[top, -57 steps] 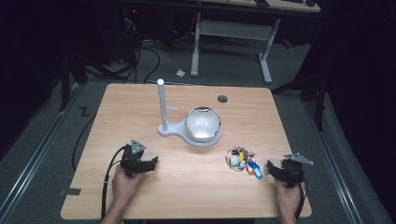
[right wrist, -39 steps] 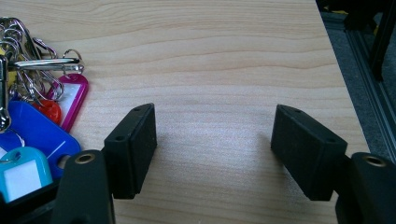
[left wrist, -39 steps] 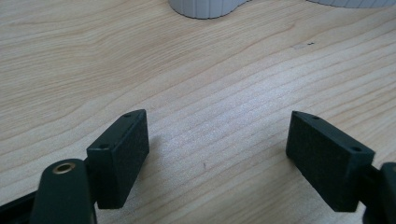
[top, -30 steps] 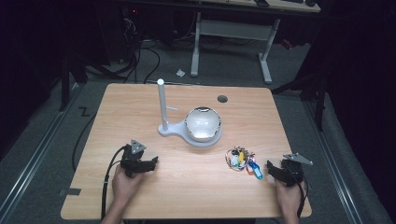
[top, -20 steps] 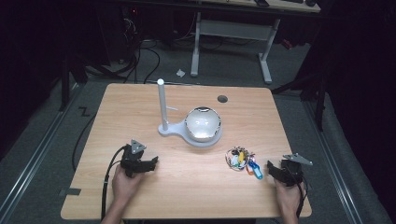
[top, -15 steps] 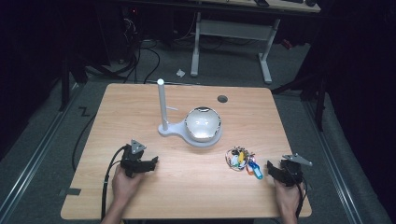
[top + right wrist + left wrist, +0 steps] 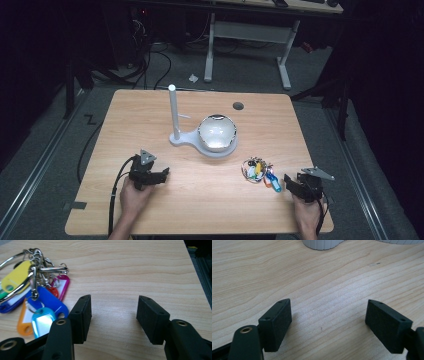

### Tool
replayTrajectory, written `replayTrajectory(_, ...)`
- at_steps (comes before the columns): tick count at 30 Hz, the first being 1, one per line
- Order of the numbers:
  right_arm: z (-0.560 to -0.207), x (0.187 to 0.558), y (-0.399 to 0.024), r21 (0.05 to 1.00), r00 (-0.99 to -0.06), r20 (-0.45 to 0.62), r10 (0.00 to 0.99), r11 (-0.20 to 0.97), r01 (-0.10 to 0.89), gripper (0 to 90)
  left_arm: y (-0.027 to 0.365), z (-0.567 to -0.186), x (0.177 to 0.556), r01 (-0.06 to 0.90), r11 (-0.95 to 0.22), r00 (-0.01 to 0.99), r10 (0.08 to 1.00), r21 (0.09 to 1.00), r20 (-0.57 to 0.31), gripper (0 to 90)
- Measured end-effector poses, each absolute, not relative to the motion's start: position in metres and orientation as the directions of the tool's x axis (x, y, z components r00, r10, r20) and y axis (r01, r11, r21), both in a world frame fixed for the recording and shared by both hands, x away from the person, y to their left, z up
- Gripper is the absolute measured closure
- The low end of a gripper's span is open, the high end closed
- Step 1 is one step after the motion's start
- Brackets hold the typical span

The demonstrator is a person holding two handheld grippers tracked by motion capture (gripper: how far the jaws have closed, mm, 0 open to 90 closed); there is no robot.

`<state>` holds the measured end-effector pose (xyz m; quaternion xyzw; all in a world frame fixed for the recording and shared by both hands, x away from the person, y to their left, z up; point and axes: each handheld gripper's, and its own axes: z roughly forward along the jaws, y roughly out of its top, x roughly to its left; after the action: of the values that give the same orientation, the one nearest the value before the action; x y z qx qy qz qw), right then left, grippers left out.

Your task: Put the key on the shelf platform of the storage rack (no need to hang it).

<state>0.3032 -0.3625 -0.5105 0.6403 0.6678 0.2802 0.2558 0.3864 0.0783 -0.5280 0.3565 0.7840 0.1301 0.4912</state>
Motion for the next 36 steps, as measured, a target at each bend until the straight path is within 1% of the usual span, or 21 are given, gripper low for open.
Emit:
replayTrajectory(9,-0.504,0.294,-0.355,0.707,-0.085,0.024,0.996,0.043,0.706,47.0,0.078,-0.528,0.386,0.431,0.712,-0.263,0.687,0.554,-0.678,21.5)
replayTrajectory(15,-0.501,0.292,-0.346,0.715,-0.114,0.021,0.993,0.065,0.696,45.8,0.078,-0.528,0.386,0.432,0.712,-0.263,0.687,0.554,-0.678,21.5)
replayTrajectory(27,-0.494,0.294,-0.33,0.731,-0.167,0.042,0.985,0.083,0.677,45.3,0.078,-0.528,0.386,0.431,0.713,-0.265,0.686,0.553,-0.678,21.5)
replayTrajectory(29,-0.492,0.297,-0.327,0.732,-0.19,0.037,0.981,0.102,0.674,45.4,0.078,-0.528,0.386,0.433,0.712,-0.262,0.686,0.553,-0.679,21.5)
replayTrajectory(36,-0.487,0.307,-0.313,0.742,-0.227,0.048,0.973,0.117,0.66,45.4,0.078,-0.528,0.386,0.433,0.712,-0.263,0.686,0.552,-0.679,21.5)
